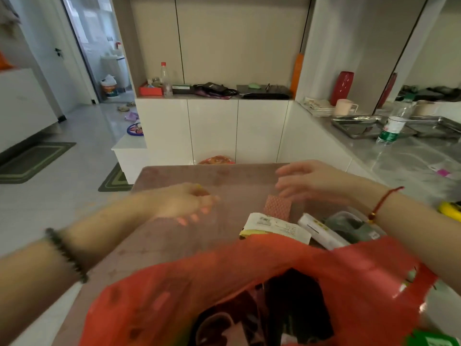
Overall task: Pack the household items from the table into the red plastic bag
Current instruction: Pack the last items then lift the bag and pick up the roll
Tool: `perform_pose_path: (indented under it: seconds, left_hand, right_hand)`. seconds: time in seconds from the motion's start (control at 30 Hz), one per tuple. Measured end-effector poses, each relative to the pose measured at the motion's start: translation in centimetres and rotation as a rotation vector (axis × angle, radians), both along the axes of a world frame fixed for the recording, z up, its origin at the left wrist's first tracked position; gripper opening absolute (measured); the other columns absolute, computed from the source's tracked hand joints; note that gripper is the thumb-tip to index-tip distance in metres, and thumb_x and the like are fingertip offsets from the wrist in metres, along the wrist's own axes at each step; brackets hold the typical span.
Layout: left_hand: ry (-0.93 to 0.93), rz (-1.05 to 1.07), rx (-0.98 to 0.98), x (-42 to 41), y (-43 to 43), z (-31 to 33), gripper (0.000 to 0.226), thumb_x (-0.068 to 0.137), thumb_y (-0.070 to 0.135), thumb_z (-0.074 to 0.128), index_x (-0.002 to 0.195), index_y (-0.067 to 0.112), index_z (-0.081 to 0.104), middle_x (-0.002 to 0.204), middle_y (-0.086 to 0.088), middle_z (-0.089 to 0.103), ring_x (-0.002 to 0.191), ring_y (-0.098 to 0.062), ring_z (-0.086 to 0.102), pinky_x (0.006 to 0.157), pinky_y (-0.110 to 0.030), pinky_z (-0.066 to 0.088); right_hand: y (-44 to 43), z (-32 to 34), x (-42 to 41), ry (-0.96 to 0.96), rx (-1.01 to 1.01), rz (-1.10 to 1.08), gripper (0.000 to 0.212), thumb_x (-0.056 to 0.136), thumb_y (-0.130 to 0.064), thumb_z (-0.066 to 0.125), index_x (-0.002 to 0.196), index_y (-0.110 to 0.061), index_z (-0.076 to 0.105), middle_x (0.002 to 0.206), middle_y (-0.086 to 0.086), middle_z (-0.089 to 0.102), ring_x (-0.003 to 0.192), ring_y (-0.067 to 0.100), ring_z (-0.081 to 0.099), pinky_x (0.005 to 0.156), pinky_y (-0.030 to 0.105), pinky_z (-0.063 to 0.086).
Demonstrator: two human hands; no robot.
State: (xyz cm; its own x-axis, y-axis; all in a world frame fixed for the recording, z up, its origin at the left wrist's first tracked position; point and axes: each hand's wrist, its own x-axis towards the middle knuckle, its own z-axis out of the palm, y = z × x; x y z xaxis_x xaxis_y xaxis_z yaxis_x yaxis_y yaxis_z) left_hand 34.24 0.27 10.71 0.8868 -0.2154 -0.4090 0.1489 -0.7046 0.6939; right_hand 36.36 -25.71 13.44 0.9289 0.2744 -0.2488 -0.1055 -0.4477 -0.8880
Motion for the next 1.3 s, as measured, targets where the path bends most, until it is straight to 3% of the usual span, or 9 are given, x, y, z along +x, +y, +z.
perform_pose_path:
  seconds: [0.17,0.3,0.4,0.6,0.77,0.93,1.03,1.13,1.3]
  left_hand:
    - [0.279,0.181,-0.252,4.9,-9.0,-5.9,0.031,0.095,0.044,0.036,0.096,0.018,0.052,0.091,-0.001,0.053,0.070,-0.013,0.051,0.063,-0.022,0.041]
    - [0.430,0.278,-0.333,7.6,-11.8,-10.8,0.052,0.095,0.045,0.036,0.133,0.011,0.041,0.126,-0.014,0.046,0.098,-0.028,0.060,0.088,-0.032,0.047]
    - [0.500,0.394,-0.438,8.6,-12.6,-12.5,0.055,0.095,0.042,0.036,0.140,0.010,0.033,0.115,-0.015,0.050,0.083,-0.021,0.057,0.063,-0.023,0.053]
    - [0.525,0.515,-0.712,8.5,-14.7,-13.2,0.039,0.088,0.053,0.044,0.100,0.019,0.058,0.105,-0.003,0.063,0.081,-0.022,0.061,0.062,-0.030,0.048]
    - [0.291,0.730,-0.954,9.5,-13.0,-13.8,0.045,0.076,0.033,0.068,0.116,0.012,0.062,0.112,-0.016,0.069,0.102,-0.033,0.065,0.088,-0.046,0.052]
    - [0.253,0.761,-0.953,9.2,-9.6,-13.7,0.034,0.081,0.030,0.064,0.111,0.013,0.063,0.100,-0.013,0.074,0.093,-0.030,0.068,0.075,-0.043,0.054]
    - [0.231,0.737,-0.991,8.5,-8.8,-13.0,0.024,0.085,0.030,0.058,0.103,0.015,0.066,0.084,-0.008,0.077,0.084,-0.026,0.070,0.070,-0.042,0.054]
    - [0.201,0.727,-1.038,7.4,-7.9,-11.5,0.025,0.085,0.030,0.058,0.102,0.015,0.067,0.084,-0.008,0.077,0.085,-0.026,0.070,0.073,-0.042,0.054]
    - [0.077,0.738,-1.243,4.9,-4.9,-7.0,0.035,0.087,0.037,0.053,0.112,0.016,0.064,0.095,-0.006,0.075,0.077,-0.020,0.074,0.067,-0.043,0.059]
  right_hand:
    - [-4.0,-11.4,7.8,-0.015,-0.695,0.189,0.078,0.077,-0.036,0.071,0.141,-0.011,0.034,0.144,0.007,0.042,0.127,0.022,0.045,0.103,0.029,0.039]
    - [-2.7,-19.5,9.2,-0.066,-0.849,0.362,0.095,0.066,-0.042,0.077,0.141,-0.023,0.023,0.138,0.006,0.045,0.123,0.025,0.046,0.101,0.036,0.041]
    - [-2.2,-21.9,9.5,-0.147,-0.938,0.346,0.100,0.060,-0.041,0.076,0.141,-0.027,0.019,0.129,0.007,0.044,0.119,0.030,0.046,0.099,0.046,0.041]
    - [-2.0,-18.6,8.2,-0.290,-0.358,0.031,0.072,0.054,-0.046,0.066,0.119,-0.024,0.043,0.109,-0.004,0.056,0.099,0.014,0.055,0.079,0.033,0.051]
    - [-3.1,-16.0,10.6,-0.262,-0.026,0.018,0.038,0.087,-0.031,0.059,0.122,-0.018,0.057,0.105,-0.006,0.064,0.095,0.009,0.062,0.082,0.025,0.052]
    - [-5.3,-21.2,15.0,-0.258,-1.031,0.412,0.089,0.080,-0.008,0.061,0.149,-0.024,0.007,0.157,0.009,0.010,0.144,0.030,0.012,0.117,0.044,0.018]
    - [-3.3,-23.0,14.4,-0.346,-1.225,0.476,0.071,0.087,-0.007,0.054,0.146,-0.017,0.016,0.151,0.017,0.021,0.137,0.037,0.024,0.108,0.048,0.033]
    - [-2.8,-22.8,14.3,-0.538,-1.208,0.376,0.045,0.092,-0.002,0.039,0.136,-0.011,0.034,0.136,0.014,0.047,0.122,0.032,0.047,0.097,0.041,0.044]
    - [-2.8,-13.7,10.8,-0.608,-0.323,-0.137,0.034,0.088,-0.008,0.055,0.121,-0.013,0.051,0.105,-0.003,0.062,0.091,0.012,0.063,0.070,0.020,0.050]
